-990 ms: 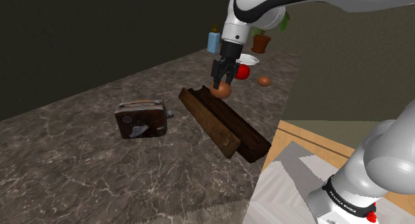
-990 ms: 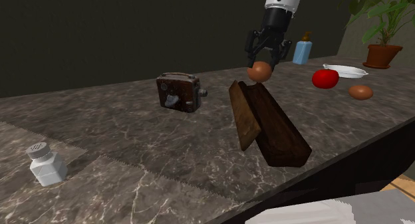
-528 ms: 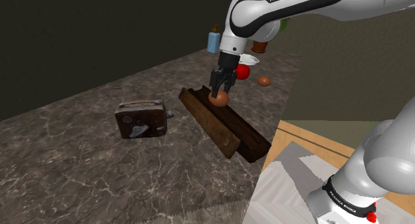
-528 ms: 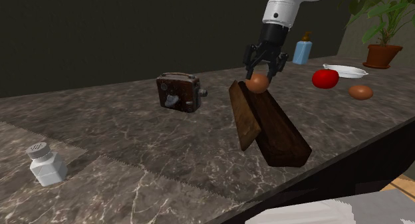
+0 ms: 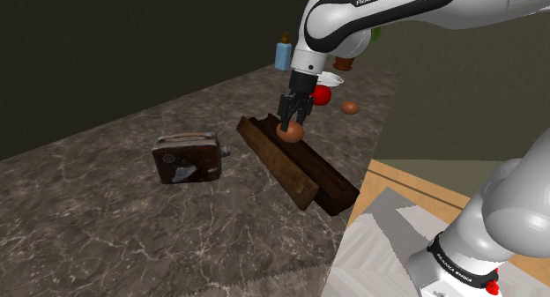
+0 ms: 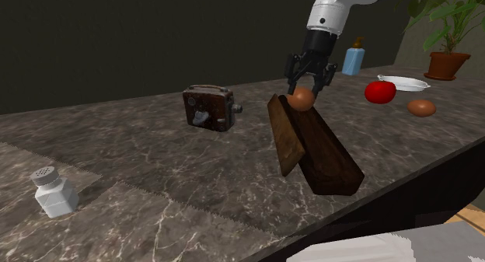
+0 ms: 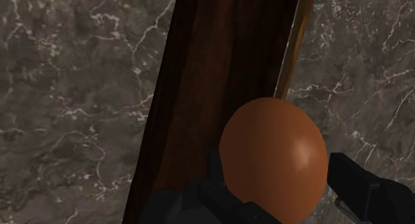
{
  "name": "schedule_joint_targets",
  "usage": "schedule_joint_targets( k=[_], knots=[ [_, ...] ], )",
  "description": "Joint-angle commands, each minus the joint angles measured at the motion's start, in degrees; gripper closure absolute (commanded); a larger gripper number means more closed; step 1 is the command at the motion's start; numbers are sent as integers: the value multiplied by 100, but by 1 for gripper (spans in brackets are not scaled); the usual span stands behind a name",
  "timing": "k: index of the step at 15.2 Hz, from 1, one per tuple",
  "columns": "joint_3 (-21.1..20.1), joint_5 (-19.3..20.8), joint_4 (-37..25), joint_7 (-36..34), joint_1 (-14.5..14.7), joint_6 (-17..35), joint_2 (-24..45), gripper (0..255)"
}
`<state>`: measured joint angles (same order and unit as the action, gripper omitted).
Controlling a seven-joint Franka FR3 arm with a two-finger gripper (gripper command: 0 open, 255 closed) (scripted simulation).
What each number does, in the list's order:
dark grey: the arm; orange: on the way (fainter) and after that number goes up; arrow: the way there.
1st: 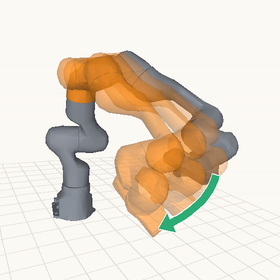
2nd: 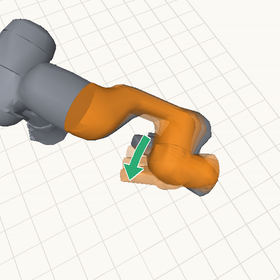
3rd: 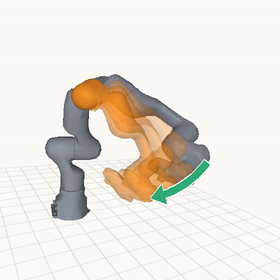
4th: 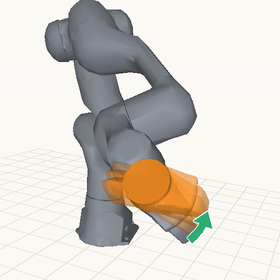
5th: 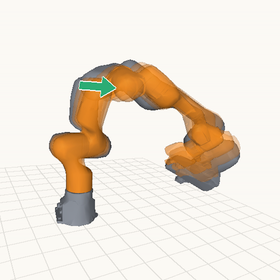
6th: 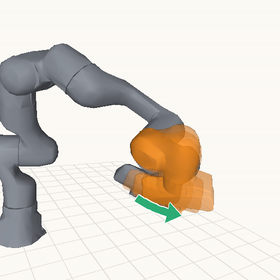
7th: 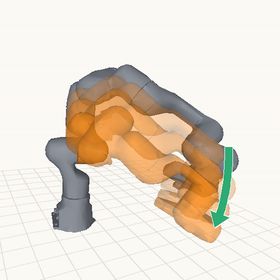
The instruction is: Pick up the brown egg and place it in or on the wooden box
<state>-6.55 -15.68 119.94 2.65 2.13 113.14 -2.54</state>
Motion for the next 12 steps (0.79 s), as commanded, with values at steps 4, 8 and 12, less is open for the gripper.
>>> schedule_joint_targets(
  k=[4,8,12],
  knots=[
    [0,0,0,0,0,1,-1,0],
    [47,40,-292,-18,-43,-377,-78,0],
    [89,73,-578,-34,-80,-715,-123,0]
  ],
)
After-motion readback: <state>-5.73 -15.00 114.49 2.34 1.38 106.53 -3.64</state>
